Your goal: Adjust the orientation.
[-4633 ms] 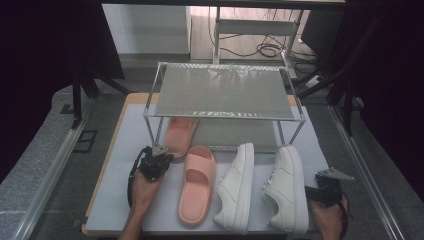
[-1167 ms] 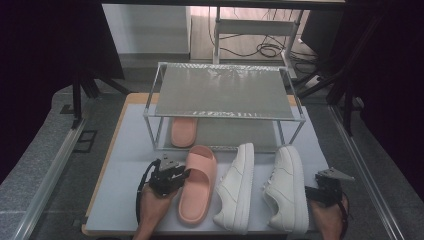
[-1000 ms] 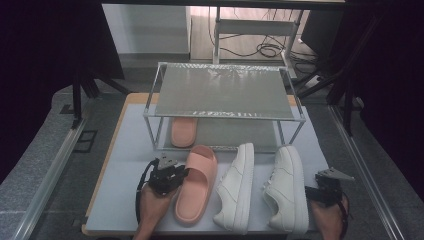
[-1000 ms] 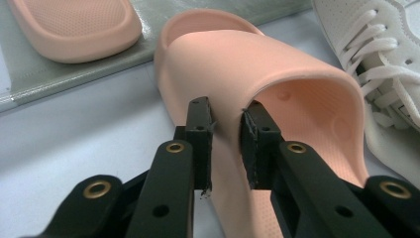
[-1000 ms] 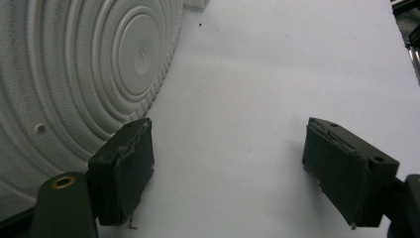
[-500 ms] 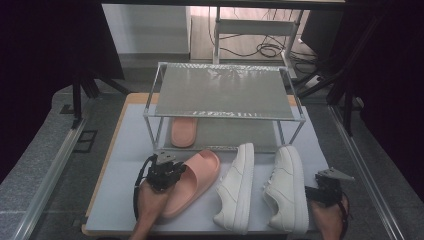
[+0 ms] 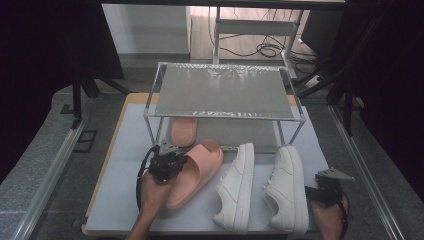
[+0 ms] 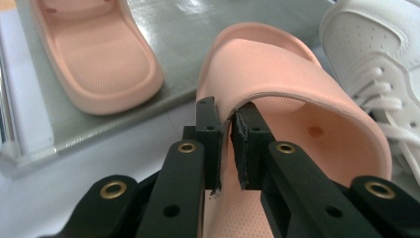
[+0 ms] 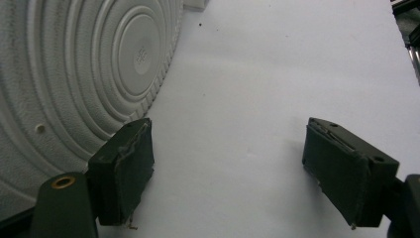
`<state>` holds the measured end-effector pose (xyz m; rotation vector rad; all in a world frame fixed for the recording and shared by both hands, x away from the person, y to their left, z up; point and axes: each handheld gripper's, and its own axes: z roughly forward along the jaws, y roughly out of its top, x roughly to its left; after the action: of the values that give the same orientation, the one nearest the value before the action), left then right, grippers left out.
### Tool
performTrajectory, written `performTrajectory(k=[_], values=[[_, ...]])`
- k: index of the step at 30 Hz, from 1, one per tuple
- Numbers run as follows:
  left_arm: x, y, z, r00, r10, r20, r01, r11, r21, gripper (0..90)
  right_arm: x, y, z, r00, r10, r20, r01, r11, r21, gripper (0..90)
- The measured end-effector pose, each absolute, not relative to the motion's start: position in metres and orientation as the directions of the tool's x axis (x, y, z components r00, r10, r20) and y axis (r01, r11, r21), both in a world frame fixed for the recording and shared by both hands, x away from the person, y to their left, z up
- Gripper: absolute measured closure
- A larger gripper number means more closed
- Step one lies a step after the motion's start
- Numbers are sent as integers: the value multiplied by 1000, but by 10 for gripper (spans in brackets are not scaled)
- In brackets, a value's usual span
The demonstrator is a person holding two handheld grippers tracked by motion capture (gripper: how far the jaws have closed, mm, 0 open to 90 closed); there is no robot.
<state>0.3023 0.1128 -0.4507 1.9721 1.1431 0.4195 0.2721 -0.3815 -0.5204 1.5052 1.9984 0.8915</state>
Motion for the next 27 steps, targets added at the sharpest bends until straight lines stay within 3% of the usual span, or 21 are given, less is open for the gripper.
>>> performTrajectory(k=[27], values=[[369,64,-461,449,888,-99,561,-194,805,819,272,-382,-520,-281,960,6,647,184,740,203]])
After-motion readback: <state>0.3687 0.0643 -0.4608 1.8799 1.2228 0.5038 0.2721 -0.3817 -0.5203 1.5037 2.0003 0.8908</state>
